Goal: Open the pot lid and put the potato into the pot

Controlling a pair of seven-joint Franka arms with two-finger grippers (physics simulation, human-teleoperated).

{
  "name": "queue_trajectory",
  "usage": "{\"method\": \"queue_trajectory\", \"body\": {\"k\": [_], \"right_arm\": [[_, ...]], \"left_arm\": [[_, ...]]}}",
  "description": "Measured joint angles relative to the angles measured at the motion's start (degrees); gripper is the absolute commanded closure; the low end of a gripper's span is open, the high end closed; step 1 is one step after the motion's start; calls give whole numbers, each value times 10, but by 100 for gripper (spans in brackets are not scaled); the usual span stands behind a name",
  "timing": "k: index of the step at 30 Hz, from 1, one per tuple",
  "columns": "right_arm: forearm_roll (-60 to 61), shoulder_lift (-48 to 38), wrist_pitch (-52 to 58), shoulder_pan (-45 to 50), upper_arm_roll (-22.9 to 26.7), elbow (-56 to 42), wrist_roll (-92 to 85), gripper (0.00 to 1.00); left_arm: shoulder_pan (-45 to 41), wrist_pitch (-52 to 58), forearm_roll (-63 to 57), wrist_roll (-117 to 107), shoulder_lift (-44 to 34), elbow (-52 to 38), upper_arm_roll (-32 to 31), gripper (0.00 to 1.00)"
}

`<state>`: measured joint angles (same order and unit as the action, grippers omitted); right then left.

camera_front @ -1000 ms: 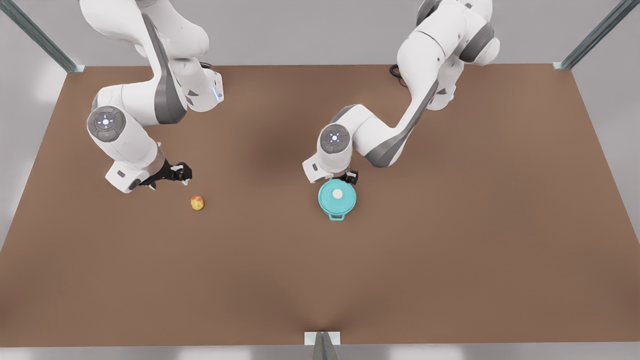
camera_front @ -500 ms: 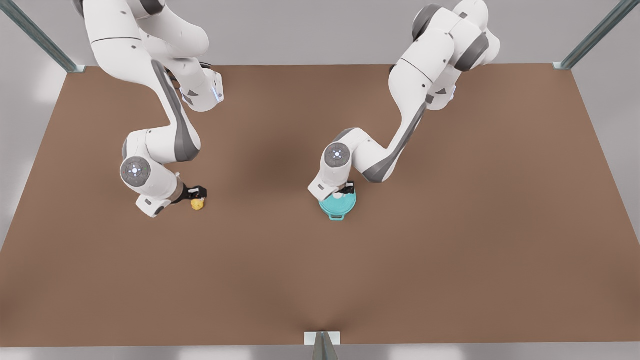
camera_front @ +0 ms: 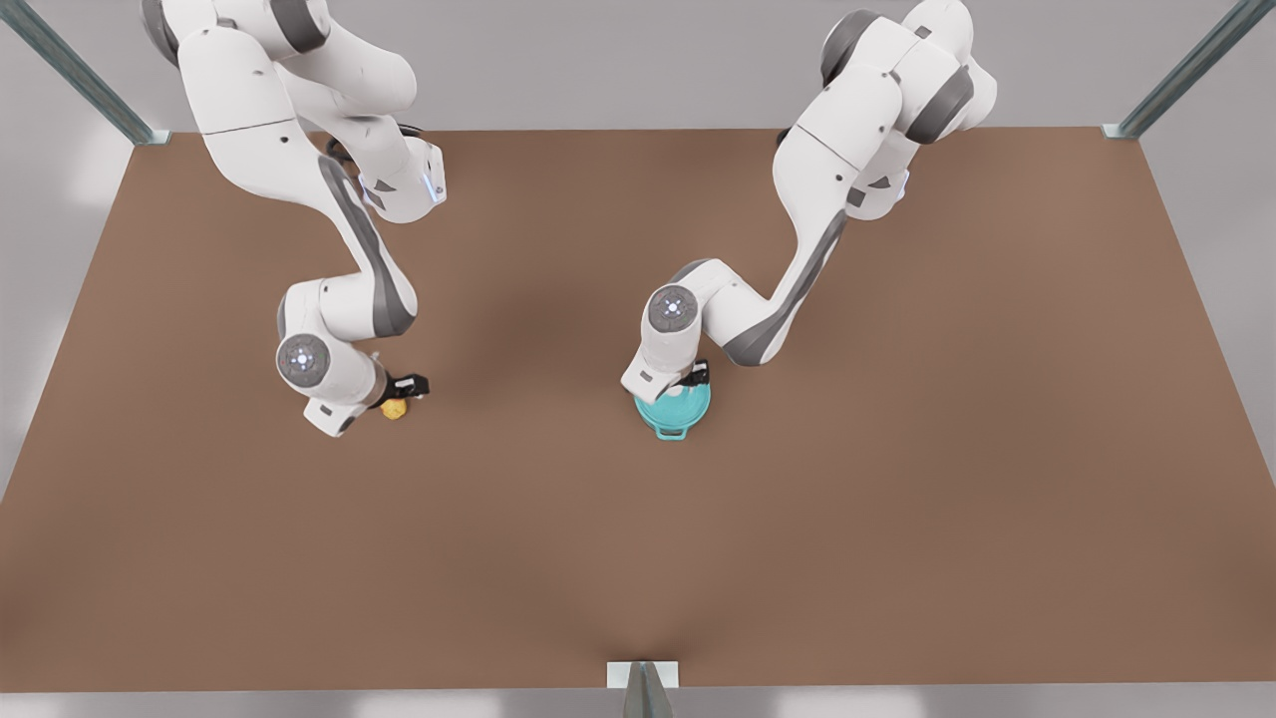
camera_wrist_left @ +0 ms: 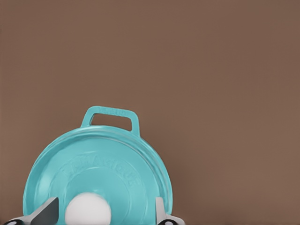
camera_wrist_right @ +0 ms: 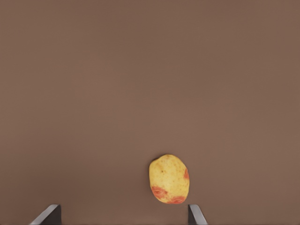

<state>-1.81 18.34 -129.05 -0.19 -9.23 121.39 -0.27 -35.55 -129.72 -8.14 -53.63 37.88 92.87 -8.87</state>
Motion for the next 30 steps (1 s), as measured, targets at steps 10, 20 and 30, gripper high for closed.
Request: {"method": "queue_trajectory", "body": {"k": [10, 20, 30], "right_arm": [[-11, 42, -34, -19, 5, 14, -30, 0], [-30, 69, -58, -24, 6, 27, -60, 1], [-45, 81, -81, -24, 8, 30, -77, 16]], "left_arm": [[0, 3, -5, -28, -2, 1, 0, 57], [194, 50, -5, 53, -1, -45, 2, 57], [233, -5, -8, 215, 60, -55, 7, 0]]}}
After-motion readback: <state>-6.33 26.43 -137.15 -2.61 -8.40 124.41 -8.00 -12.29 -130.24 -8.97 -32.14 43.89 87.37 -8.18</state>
